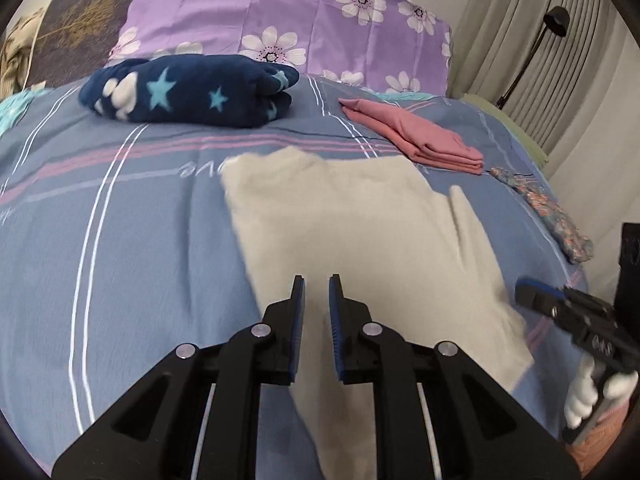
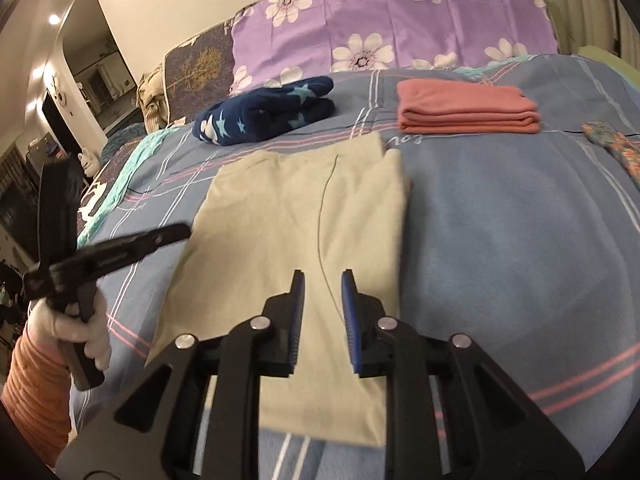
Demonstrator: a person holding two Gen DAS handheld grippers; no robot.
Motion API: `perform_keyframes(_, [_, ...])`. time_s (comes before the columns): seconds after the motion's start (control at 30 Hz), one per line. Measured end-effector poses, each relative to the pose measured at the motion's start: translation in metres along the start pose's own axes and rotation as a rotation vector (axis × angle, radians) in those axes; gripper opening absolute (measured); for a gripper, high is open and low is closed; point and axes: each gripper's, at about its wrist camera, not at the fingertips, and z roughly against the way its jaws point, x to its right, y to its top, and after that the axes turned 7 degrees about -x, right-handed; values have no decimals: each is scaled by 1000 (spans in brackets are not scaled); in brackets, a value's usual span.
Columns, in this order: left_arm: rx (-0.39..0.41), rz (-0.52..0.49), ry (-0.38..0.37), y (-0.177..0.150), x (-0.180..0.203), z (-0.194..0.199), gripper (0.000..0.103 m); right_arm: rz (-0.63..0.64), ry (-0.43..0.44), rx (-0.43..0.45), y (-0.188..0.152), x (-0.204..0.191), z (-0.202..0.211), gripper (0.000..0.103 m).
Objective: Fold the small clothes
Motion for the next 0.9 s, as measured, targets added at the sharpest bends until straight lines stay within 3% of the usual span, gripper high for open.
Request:
perform_keyframes(0.1, [-51, -20, 79, 14, -5, -32, 14, -23, -56, -67, 1, 10, -27, 21])
perform_keyframes(0.13, [-72, -13, 68, 14, -10, -43, 14, -37, -81, -91, -1, 17, -39, 22])
perform_keyframes(0.2, [-33, -31, 63, 11, -9, -43, 14, -37, -68, -72, -5, 19, -40, 22])
perform_keyframes(0.3, [-20, -85, 97, 6, -1, -38, 14, 16, -119, -71, -6, 9, -38, 25])
perform_keyframes(0.43, [-10, -39, 47, 2, -5, -21, 21, 55, -170, -70, -6, -1, -35, 29])
perform_keyframes(0.53, [7, -4, 42, -3, -13, -10, 40, 56, -178, -70, -8, -3, -33, 31])
perform_keyframes(0.67, [-6, 17, 23, -11, -22, -5, 50, 66, -185, -58, -8, -7, -26, 32])
perform_keyframes(0.9, [-39, 62, -35, -16, -31, -12, 54, 35, -160, -25, -2, 5, -13, 43])
